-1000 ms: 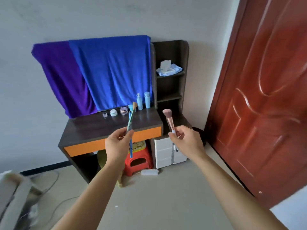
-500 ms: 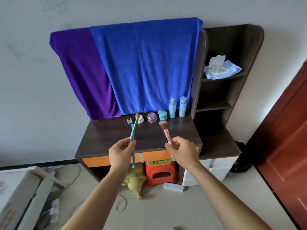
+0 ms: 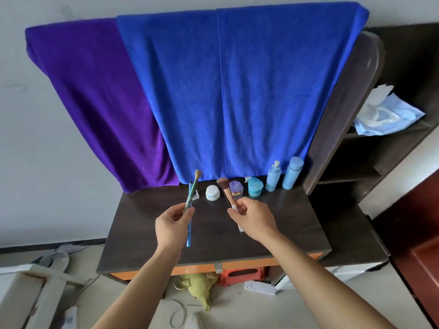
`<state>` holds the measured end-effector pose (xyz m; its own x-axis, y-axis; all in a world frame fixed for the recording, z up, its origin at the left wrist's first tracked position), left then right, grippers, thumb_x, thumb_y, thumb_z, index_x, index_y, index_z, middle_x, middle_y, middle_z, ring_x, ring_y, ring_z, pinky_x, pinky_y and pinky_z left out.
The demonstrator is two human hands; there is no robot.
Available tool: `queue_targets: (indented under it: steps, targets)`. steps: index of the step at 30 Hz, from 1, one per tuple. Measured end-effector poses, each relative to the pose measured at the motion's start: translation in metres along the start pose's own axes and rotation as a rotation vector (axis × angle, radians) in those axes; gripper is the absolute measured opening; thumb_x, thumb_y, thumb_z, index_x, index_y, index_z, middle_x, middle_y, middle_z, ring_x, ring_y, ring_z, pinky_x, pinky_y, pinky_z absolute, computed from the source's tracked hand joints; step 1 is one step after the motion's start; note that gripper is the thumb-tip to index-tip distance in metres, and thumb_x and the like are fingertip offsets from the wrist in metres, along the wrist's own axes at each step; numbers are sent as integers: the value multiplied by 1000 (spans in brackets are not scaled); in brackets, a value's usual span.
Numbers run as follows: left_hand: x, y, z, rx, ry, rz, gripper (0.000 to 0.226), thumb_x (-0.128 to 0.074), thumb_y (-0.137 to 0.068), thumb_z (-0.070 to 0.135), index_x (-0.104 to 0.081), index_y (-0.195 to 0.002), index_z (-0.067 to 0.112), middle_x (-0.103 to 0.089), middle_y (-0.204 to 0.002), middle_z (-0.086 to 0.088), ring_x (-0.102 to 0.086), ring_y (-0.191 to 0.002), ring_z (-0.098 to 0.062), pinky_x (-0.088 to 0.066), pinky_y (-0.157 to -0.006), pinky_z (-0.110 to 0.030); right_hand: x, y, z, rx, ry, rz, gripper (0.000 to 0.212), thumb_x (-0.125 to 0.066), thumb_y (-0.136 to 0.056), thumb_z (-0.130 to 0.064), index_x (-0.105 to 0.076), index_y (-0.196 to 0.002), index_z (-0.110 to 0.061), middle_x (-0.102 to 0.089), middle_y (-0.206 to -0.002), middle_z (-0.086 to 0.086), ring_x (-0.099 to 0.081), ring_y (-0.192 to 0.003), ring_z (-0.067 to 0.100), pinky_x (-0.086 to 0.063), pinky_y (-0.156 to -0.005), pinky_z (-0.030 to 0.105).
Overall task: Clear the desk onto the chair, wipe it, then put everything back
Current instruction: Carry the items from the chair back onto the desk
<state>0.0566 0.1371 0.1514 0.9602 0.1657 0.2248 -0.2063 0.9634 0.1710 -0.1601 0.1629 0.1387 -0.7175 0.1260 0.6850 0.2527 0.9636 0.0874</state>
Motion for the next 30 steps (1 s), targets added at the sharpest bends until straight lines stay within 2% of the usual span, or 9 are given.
queue_targets:
  steps: [6,9,15,19,23,25,27,28,30]
  targets:
    - [-14,-79,-39,87,-51,-100,6,-74,-88,16,-74,-83,21,-67,-70,3,-57,-65,-12,-48,-67,-28,-35,-38,9,-177,59,42,15,-68,-81,-48,-62,-75,-35,-66,-69,-22,-64,-72,2,-53,-70,31]
    - [-28,-104,-59,157,-91,-144,8,-73,-88,15,-74,-83,21,-66,-68,5,-56,-65,-13,-48,-70,-31,-49,-51,18,-257,63,37,15,-69,-82,-48,-62,-75,-36,-65,-69,-21,-65,-76,6,-52,-70,30]
    - [-60,-143,-91,295,-144,-109,4,-73,-88,19,-76,-90,16,-70,-72,7,-60,-67,-13,-51,-75,-32,-77,-98,45,-343,45,-61,14,-70,-83,-46,-64,-76,-34,-67,-72,-17,-66,-79,9,-54,-74,33]
    - [-81,-161,-107,354,-193,-53,10,-70,-89,21,-73,-80,24,-67,-69,7,-58,-66,-13,-47,-66,-27,-99,-135,61,-369,63,-155,18,-66,-84,-47,-65,-78,-30,-68,-75,-13,-65,-78,13,-53,-71,33]
    - [-102,-172,-125,408,-257,-24,8,-69,-90,21,-76,-87,18,-65,-70,6,-58,-68,-14,-44,-66,-25,-121,-162,76,-380,69,-194,21,-64,-87,-47,-67,-83,-26,-71,-80,-7,-67,-83,20,-54,-72,35]
    - [-109,-174,-130,435,-315,-27,12,-68,-90,22,-76,-96,16,-66,-75,7,-59,-71,-14,-44,-69,-24,-128,-168,83,-385,67,-222,23,-63,-88,-48,-69,-91,-26,-74,-86,-9,-68,-88,19,-54,-74,33]
    - [-111,-176,-130,462,-323,-18,14,-68,-89,23,-74,-99,15,-68,-85,5,-60,-81,-16,-46,-77,-26,-129,-169,87,-380,63,-254,29,-64,-90,-49,-69,-108,-28,-74,-101,-11,-67,-100,18,-52,-80,33]
    - [-111,-176,-129,472,-324,-16,8,-68,-88,23,-72,-92,17,-66,-86,5,-59,-84,-18,-45,-79,-27,-127,-169,88,-377,70,-268,36,-63,-90,-49,-67,-118,-27,-73,-109,-11,-65,-105,17,-51,-84,33]
    - [-108,-178,-118,439,-379,-48,13,-64,-91,23,-64,-79,16,-62,-81,3,-58,-85,-25,-43,-76,-30,-118,-170,87,-359,77,-268,42,-62,-92,-49,-64,-127,-25,-71,-115,-9,-65,-108,17,-51,-87,33]
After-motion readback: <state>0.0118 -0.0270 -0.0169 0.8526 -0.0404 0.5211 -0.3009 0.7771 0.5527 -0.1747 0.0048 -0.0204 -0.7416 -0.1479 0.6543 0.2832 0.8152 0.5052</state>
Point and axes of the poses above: each hand's wrist, its own y-axis away from the middle knuckle, its own x-axis out of the back of the hand, z = x × y, the point moved 2 cm from there along -y, towards the middle knuckle
